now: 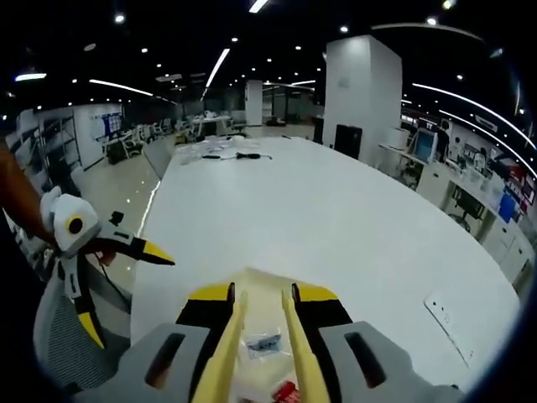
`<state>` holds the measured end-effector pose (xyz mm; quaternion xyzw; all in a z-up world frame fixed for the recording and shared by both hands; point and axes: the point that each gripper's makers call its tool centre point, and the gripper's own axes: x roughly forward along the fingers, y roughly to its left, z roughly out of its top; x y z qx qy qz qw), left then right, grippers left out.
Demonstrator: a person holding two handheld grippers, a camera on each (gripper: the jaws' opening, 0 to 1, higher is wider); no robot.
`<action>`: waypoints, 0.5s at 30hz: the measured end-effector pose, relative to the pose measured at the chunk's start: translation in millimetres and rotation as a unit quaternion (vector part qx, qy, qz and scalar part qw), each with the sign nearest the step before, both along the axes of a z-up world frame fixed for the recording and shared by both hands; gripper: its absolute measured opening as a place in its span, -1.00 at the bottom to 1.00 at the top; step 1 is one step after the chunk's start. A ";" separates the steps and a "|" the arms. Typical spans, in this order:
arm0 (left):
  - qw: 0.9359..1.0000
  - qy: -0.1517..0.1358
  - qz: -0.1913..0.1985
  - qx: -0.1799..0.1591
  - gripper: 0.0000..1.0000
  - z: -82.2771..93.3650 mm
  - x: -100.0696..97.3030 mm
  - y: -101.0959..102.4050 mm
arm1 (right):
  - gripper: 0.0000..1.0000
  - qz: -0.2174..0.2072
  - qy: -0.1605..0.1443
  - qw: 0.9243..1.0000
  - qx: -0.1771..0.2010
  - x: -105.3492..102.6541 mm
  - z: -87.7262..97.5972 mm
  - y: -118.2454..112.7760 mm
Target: Place the target food into the container with the food tongs after gripping and lifting it, then release it inside without dropping or visibly crushing the food.
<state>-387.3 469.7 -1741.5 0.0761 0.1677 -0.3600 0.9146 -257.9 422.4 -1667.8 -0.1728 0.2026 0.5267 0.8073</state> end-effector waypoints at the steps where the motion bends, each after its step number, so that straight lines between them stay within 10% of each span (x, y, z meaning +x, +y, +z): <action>1: 1.000 0.001 0.000 0.000 0.96 0.0 -0.1 -0.1 | -0.48 0.001 -0.001 1.000 0.001 -0.3 0.7 -1.2; 15: 1.000 0.001 -0.003 0.001 0.95 -0.1 -1.2 -0.9 | -0.46 -0.011 -0.020 1.000 0.017 -1.9 15.4 -38.5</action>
